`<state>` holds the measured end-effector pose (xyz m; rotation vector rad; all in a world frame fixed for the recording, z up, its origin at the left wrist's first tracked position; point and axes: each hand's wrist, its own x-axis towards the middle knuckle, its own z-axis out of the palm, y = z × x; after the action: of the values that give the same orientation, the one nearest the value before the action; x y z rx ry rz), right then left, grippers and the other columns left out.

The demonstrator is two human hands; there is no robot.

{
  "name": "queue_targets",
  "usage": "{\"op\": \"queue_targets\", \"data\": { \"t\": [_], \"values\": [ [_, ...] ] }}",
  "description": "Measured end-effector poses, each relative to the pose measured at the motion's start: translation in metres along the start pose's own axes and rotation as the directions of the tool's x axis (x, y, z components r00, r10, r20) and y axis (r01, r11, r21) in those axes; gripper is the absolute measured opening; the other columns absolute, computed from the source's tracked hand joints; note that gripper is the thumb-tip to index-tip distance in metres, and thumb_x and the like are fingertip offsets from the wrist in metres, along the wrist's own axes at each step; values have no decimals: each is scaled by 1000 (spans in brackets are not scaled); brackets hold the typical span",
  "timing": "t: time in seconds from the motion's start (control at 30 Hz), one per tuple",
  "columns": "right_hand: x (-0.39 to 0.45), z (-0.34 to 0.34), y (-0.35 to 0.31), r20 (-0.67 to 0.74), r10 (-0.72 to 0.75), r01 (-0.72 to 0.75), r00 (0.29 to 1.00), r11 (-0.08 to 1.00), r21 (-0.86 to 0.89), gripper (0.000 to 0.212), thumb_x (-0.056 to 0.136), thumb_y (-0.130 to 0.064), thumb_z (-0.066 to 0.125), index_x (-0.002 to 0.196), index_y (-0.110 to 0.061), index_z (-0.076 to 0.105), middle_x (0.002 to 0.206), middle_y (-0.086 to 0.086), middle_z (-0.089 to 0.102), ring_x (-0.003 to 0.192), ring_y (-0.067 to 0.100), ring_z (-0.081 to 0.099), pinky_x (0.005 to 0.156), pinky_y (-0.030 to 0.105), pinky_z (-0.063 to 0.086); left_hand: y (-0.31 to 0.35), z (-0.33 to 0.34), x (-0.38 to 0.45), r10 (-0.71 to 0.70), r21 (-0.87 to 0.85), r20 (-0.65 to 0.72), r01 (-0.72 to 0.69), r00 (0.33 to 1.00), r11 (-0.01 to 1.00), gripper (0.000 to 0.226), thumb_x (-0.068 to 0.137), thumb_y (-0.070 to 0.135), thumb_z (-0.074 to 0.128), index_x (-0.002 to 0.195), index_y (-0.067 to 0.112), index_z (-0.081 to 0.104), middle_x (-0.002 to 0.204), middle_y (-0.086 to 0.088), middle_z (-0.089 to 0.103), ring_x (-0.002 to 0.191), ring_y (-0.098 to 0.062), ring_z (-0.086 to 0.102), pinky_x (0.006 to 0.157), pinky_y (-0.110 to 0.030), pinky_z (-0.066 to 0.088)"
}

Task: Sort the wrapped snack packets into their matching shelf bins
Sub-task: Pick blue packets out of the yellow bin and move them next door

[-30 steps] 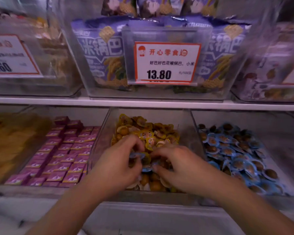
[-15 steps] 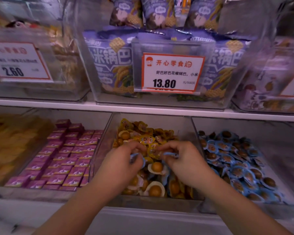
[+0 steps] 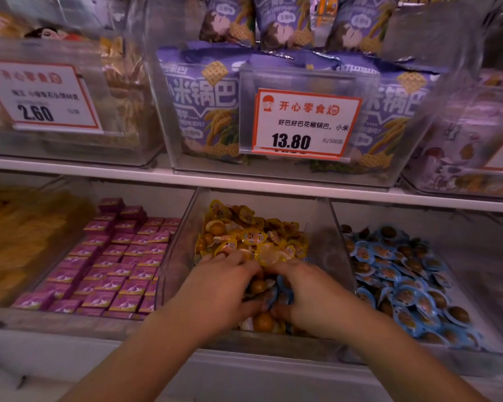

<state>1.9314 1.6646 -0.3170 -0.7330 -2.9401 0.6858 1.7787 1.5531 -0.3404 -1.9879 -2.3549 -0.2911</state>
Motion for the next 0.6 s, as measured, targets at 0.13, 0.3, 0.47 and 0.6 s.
{"op": "queue_targets", "data": {
  "t": [0.13, 0.3, 0.47, 0.6],
  "values": [
    [2, 5, 1, -18, 48, -49, 999, 996, -76, 53, 79, -28, 72, 130, -30, 56, 122, 2, 54, 113, 24, 55, 90, 35, 49, -2, -6, -2, -89, -138, -71, 79, 993, 987, 26, 78, 58, 57, 90, 40, 44, 94, 15, 53, 89, -13, 59, 71, -29, 37],
    [4, 14, 5, -100, -27, 19, 995, 997, -74, 51, 80, -19, 68, 128, -33, 58, 118, -3, 49, 110, 24, 54, 87, 36, 50, -10, -9, -3, -260, -248, -219, 204, 941, 947, 25, 87, 37, 63, 109, 29, 54, 102, 5, 60, 86, -20, 63, 66, -33, 49],
    [6, 24, 6, -82, -133, 120, 988, 982, -148, 55, 86, -28, 66, 137, -40, 51, 108, -7, 37, 108, 23, 51, 87, 39, 50, -3, -10, 0, -305, -223, -301, 244, 904, 944, 28, 92, 35, 60, 117, 22, 53, 109, -2, 62, 86, -29, 65, 65, -40, 53],
    [8, 24, 2, -146, -170, 150, 975, 979, -138, 34, 87, -32, 64, 121, -32, 66, 108, -3, 44, 102, 24, 54, 80, 36, 49, 1, -15, 1, -289, -448, -346, 114, 893, 887, 11, 92, 38, 58, 102, 34, 57, 94, 16, 63, 81, -6, 62, 66, -34, 52]
  ]
}}
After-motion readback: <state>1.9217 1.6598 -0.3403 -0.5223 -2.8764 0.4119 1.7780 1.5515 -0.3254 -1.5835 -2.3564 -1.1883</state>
